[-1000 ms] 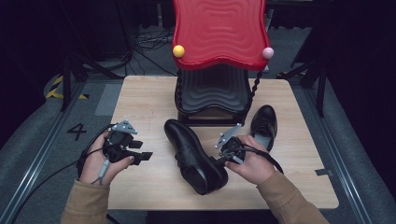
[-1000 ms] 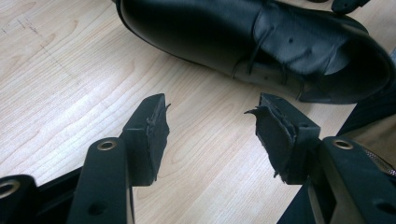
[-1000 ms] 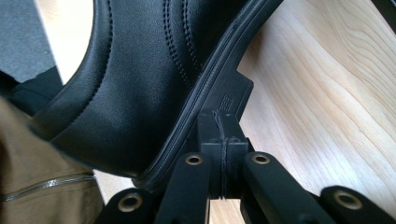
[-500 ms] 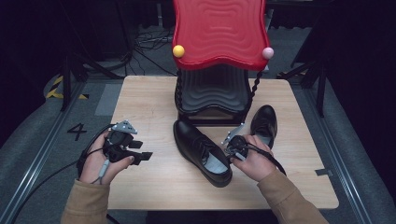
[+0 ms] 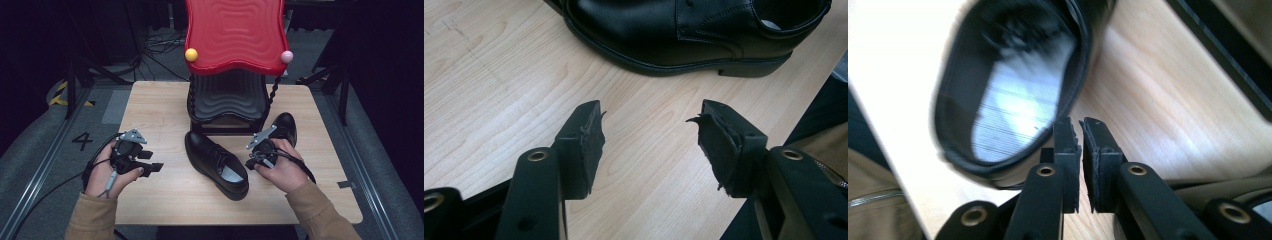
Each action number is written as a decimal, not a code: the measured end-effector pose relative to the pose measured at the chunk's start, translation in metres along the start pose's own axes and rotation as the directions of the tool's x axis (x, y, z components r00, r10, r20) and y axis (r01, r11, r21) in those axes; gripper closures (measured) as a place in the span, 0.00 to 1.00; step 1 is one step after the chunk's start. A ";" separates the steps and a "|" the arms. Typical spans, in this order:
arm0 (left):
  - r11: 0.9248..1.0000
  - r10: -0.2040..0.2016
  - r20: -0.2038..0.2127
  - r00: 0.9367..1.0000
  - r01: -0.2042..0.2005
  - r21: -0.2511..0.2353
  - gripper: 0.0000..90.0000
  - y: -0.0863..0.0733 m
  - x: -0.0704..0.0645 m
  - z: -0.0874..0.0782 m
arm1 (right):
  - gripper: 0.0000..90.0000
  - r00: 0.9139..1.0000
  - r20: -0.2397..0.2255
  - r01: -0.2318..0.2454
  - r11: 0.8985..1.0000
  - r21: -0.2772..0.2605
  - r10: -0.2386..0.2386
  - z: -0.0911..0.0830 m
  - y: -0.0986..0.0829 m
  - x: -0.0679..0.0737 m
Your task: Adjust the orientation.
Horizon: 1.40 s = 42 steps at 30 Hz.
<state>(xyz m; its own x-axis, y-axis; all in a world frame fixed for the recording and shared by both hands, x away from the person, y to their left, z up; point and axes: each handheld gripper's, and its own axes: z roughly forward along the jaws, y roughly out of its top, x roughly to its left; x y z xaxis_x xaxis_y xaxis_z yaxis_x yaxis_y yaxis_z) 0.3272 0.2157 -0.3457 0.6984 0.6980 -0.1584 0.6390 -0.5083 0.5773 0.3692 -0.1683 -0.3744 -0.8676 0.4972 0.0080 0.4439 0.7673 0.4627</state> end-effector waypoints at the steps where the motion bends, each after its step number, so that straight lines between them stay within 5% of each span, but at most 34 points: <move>1: 1.000 0.000 0.000 1.000 0.000 0.000 0.49 0.000 0.000 0.000 | 0.94 1.000 0.000 0.000 1.000 0.000 0.000 0.000 0.000 0.000; 6: 1.000 0.003 0.001 1.000 -0.003 0.003 0.49 0.000 0.000 0.000 | 0.89 0.993 -0.069 0.096 0.995 -0.031 -0.097 -0.016 0.011 0.017; 11: 1.000 0.000 0.003 1.000 0.000 -0.001 0.49 0.000 0.000 0.000 | 0.81 0.965 -0.153 0.219 0.975 0.035 -0.211 -0.004 0.019 0.039; 16: 1.000 -0.001 0.003 1.000 0.001 -0.004 0.49 0.000 0.001 -0.001 | 0.78 0.950 -0.186 0.279 0.951 0.136 -0.252 0.022 0.021 0.047; 21: 1.000 -0.004 0.004 1.000 0.004 -0.006 0.49 -0.001 0.001 -0.001 | 0.80 0.946 -0.217 0.282 0.943 0.177 -0.242 0.042 0.021 0.047; 25: 1.000 -0.002 0.003 1.000 0.002 -0.006 0.49 -0.001 0.001 -0.002 | 0.87 0.934 -0.243 0.314 0.925 0.215 -0.261 0.058 0.021 0.050; 34: 1.000 -0.003 0.003 1.000 0.003 -0.007 0.49 -0.001 0.001 -0.002 | 0.91 0.939 -0.231 0.298 0.936 0.185 -0.253 0.054 0.019 0.056; 42: 1.000 0.005 0.012 1.000 -0.005 -0.005 0.49 0.004 0.001 0.002 | 0.91 0.952 -0.226 0.243 0.959 0.147 -0.207 0.034 0.007 0.067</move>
<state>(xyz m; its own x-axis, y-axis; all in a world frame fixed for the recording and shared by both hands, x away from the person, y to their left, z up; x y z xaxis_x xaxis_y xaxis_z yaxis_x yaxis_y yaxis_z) 0.3314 0.2130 -0.3452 0.7056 0.6892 -0.1649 0.6335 -0.5092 0.5825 0.3217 -0.1161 -0.4009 -0.9683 0.2228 0.1126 0.2475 0.9160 0.3156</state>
